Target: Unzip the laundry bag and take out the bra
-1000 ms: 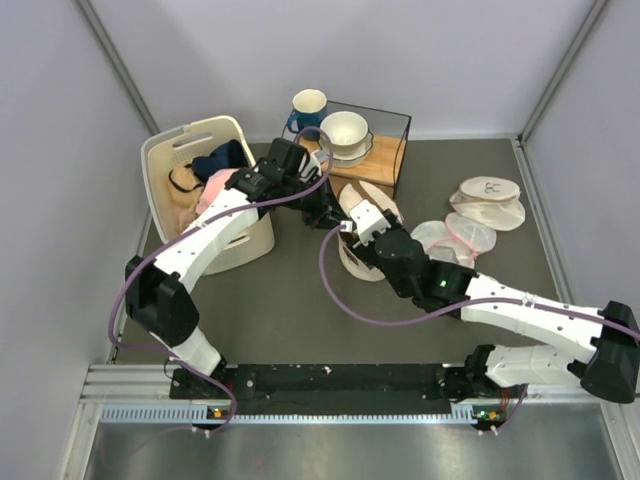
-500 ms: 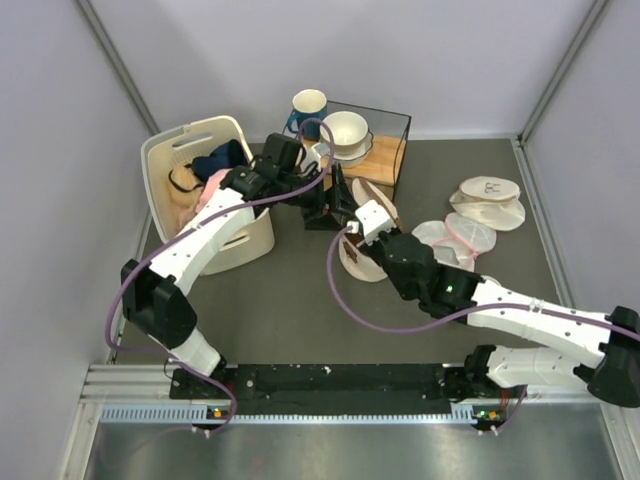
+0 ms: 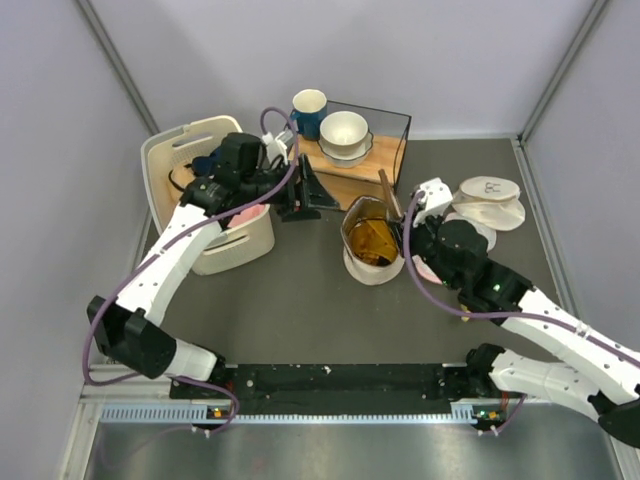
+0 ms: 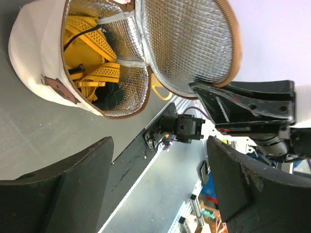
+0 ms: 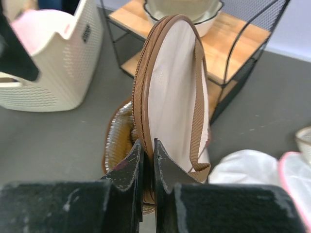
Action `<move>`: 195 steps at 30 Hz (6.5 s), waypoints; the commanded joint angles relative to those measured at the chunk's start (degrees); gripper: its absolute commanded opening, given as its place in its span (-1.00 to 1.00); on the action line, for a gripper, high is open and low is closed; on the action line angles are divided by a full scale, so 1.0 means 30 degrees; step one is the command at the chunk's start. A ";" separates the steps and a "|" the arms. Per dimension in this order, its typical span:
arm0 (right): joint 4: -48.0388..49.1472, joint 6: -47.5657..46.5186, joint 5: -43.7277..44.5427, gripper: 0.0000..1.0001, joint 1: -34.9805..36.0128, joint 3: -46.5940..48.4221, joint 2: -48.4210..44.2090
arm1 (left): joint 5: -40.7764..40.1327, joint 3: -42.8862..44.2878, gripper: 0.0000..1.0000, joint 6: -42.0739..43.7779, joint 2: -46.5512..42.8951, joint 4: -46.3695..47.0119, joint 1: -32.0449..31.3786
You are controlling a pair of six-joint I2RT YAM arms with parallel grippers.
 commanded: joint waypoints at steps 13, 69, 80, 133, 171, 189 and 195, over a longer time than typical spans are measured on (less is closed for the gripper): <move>0.2212 0.8952 -0.7143 -1.00 -0.3804 -0.1323 -0.3116 | 0.0862 0.1293 0.50 0.1087 0.2468 0.0939 -0.2433; 0.5291 1.2002 -1.1191 -1.00 -0.4303 -0.4927 -0.1708 | -1.1501 -0.1635 0.16 0.4047 0.5162 -0.1054 -0.5596; 0.5467 1.2002 -1.1250 -1.00 -0.4332 -0.4985 -0.1562 | -1.2237 -0.0411 -1.00 0.3285 0.4785 -0.1960 -0.6241; 0.6403 1.1973 -1.1542 -1.00 -0.4274 -0.5279 -0.0976 | -1.6777 0.8413 -1.00 0.5190 0.0825 -0.4746 0.8903; 0.5145 1.1153 -1.1162 -1.00 -0.4274 -0.5161 -0.0829 | -0.9186 -0.4272 0.35 0.5337 -0.2807 0.1816 -0.3713; 0.3095 1.0450 -0.9843 -1.00 -0.4274 -0.5483 -0.2997 | -1.0889 -0.6196 0.14 0.3872 0.1678 0.1932 -0.6534; 0.3181 1.0713 -1.0019 -1.00 -0.4274 -0.5805 -0.2823 | -1.1620 -0.8195 0.42 0.3402 0.1735 0.2695 -0.6944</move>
